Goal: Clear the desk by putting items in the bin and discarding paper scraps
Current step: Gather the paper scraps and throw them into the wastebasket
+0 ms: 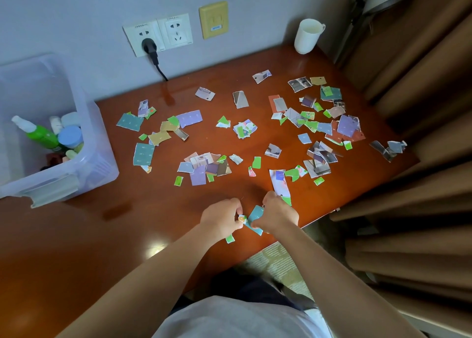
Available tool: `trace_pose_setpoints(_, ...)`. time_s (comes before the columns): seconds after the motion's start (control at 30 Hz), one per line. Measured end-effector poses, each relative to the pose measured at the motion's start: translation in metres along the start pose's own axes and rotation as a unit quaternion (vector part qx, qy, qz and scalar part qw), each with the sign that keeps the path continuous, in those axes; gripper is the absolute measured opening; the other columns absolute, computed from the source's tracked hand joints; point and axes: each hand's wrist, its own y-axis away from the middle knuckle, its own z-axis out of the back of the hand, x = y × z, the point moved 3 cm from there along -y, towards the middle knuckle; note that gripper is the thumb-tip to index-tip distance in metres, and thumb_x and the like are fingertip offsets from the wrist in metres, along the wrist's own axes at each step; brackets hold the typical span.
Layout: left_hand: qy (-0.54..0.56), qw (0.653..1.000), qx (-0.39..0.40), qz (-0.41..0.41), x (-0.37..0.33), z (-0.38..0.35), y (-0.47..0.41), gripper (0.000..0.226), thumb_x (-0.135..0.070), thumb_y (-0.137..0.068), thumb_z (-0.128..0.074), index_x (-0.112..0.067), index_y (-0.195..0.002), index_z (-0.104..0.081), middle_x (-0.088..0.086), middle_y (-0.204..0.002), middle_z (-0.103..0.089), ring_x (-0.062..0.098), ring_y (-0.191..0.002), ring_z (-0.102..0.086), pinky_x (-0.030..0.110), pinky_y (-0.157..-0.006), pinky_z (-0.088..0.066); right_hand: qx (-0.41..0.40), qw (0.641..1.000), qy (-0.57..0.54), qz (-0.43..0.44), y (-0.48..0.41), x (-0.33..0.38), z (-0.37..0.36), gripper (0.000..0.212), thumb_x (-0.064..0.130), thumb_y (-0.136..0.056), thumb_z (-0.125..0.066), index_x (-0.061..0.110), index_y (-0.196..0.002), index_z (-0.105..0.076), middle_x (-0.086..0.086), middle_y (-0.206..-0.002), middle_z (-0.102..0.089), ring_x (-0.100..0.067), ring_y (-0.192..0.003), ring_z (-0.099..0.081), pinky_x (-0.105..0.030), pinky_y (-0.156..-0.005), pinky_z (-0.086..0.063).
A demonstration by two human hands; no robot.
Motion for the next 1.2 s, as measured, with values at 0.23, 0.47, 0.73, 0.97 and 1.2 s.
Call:
trace_pose_setpoints(0.23, -0.012, 1.0, -0.005, 0.0, -0.002, 0.0, 0.003, 0.022, -0.038, -0.09, -0.061, -0.025, -0.106, -0.053, -0.005, -0.105, -0.064, 0.015, -0.09, -0.064, 0.021, -0.075, -0.054, -0.005, 1.0, -0.005, 0.003, 0.002, -0.001, 0.001, 0.058, 0.049, -0.066, -0.081, 0.026, -0.109, -0.049, 0.007, -0.097, -0.058, -0.012, -0.08, -0.061, -0.021, -0.063, -0.052)
trace_pose_setpoints(0.47, -0.017, 1.0, -0.006, 0.003, -0.001, -0.004, 0.003, 0.02, -0.039, -0.093, -0.057, -0.024, -0.107, -0.055, -0.005, -0.105, -0.065, 0.015, -0.091, -0.064, 0.019, -0.07, -0.049, -0.024, 0.999, -0.012, 0.024, 0.005, 0.002, 0.003, 0.049, 0.038, -0.067, -0.082, 0.026, -0.1, -0.048, 0.007, -0.095, -0.056, -0.013, -0.077, -0.059, -0.022, -0.059, -0.052)
trace_pose_setpoints(0.73, 0.141, 0.987, 0.032, 0.074, 0.003, -0.004, -0.005, 0.016, -0.033, -0.096, -0.05, -0.02, -0.104, -0.048, -0.003, -0.089, -0.059, 0.014, -0.079, -0.061, 0.019, -0.059, -0.044, 0.08, 0.978, -0.194, 0.003, -0.005, 0.0, 0.006, 0.024, 0.013, -0.074, -0.074, 0.022, -0.082, -0.053, 0.003, -0.076, -0.055, -0.011, -0.067, -0.054, -0.021, -0.053, -0.043)
trace_pose_setpoints(0.97, 0.547, 0.816, 0.005, 0.185, 0.009, 0.022, -0.002, 0.017, -0.014, -0.097, -0.038, -0.018, -0.083, -0.046, 0.003, -0.065, -0.043, 0.011, -0.05, -0.035, 0.02, -0.043, -0.029, 0.179, 0.804, -0.56, -0.09, 0.003, 0.024, 0.032, 0.012, -0.002, -0.083, -0.053, 0.01, -0.083, -0.056, -0.01, -0.081, -0.049, -0.017, -0.074, -0.052, -0.029, -0.071, -0.052)
trace_pose_setpoints(1.2, 0.632, 0.727, -0.073, 0.258, 0.03, 0.051, 0.016, 0.023, -0.011, -0.093, -0.041, -0.017, -0.072, -0.048, 0.001, -0.059, -0.048, 0.012, -0.048, -0.044, 0.021, -0.046, -0.036, 0.262, 0.678, -0.681, -0.088, 0.015, 0.066, 0.039, 0.013, -0.006, -0.085, -0.049, 0.005, -0.084, -0.055, -0.014, -0.089, -0.056, -0.023, -0.083, -0.067, -0.034, -0.071, -0.059)
